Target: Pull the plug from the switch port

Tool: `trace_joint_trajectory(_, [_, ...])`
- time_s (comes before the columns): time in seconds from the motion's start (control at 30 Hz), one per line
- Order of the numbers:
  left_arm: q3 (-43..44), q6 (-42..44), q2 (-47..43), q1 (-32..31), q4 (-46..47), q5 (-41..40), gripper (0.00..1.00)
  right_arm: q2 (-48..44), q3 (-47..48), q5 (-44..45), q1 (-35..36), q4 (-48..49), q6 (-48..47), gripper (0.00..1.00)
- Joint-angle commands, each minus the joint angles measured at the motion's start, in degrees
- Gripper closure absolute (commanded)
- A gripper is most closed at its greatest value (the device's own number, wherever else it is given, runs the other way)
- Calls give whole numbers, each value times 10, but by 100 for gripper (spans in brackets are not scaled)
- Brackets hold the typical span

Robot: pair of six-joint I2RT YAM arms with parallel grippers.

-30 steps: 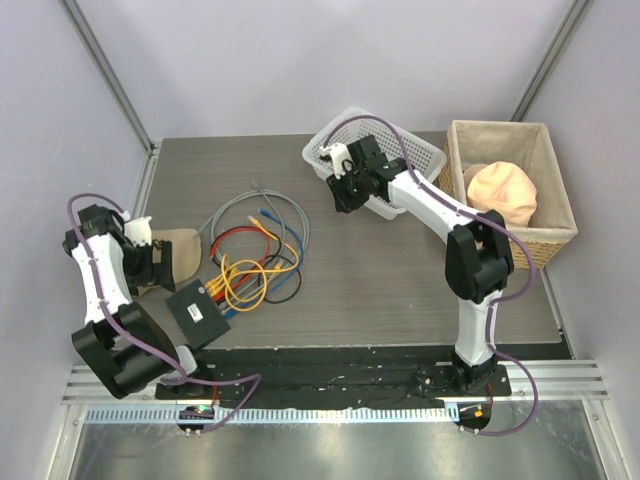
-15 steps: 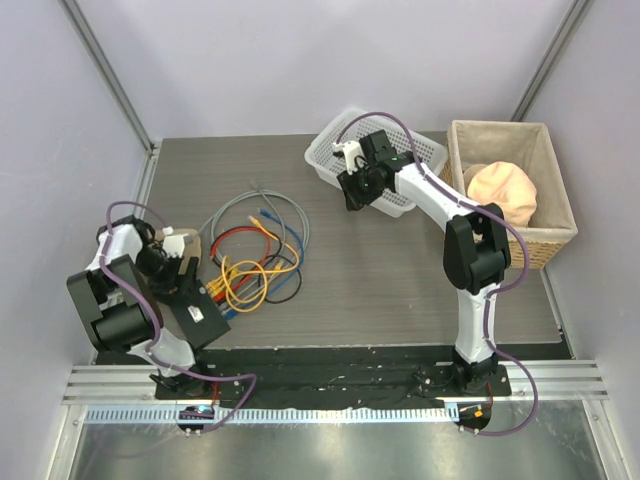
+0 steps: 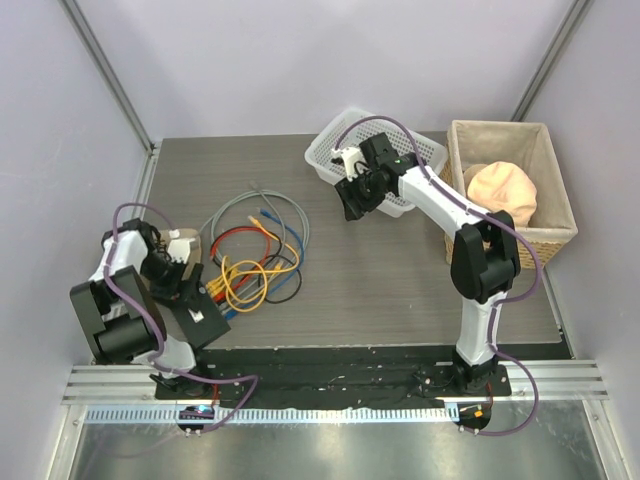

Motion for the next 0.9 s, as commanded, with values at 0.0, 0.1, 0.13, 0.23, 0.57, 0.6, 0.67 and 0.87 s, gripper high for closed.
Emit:
trace_joint_trajectory(0.0, [-43, 50, -30, -1, 10, -9, 14, -45, -3, -9, 4, 5, -9, 44])
trace_joint_trajectory(0.1, [-45, 50, -22, 0, 10, -3, 12, -49, -13, -15, 4, 5, -7, 42])
trace_joint_trajectory(0.13, [-45, 48, -8, -1, 10, 2, 11, -50, -20, -16, 4, 6, -6, 41])
trace_joint_trajectory(0.23, [-32, 37, 19, -1, 12, 23, 12, -55, -30, -19, 6, 6, -4, 41])
trace_joint_trajectory(0.57, [46, -2, 102, -20, -7, 117, 13, -70, -49, -24, 7, 4, -9, 39])
trace_joint_trajectory(0.6, [48, -5, 109, -26, -6, 121, 13, -73, -51, -24, 7, 5, -11, 39])
trace_joint_trajectory(0.67, [55, -11, 117, -45, -1, 129, 13, -77, -55, -24, 7, 7, -12, 39])
trace_joint_trajectory(0.87, [80, -39, 155, -113, 27, 138, 14, -90, -75, -22, 7, 12, -17, 39])
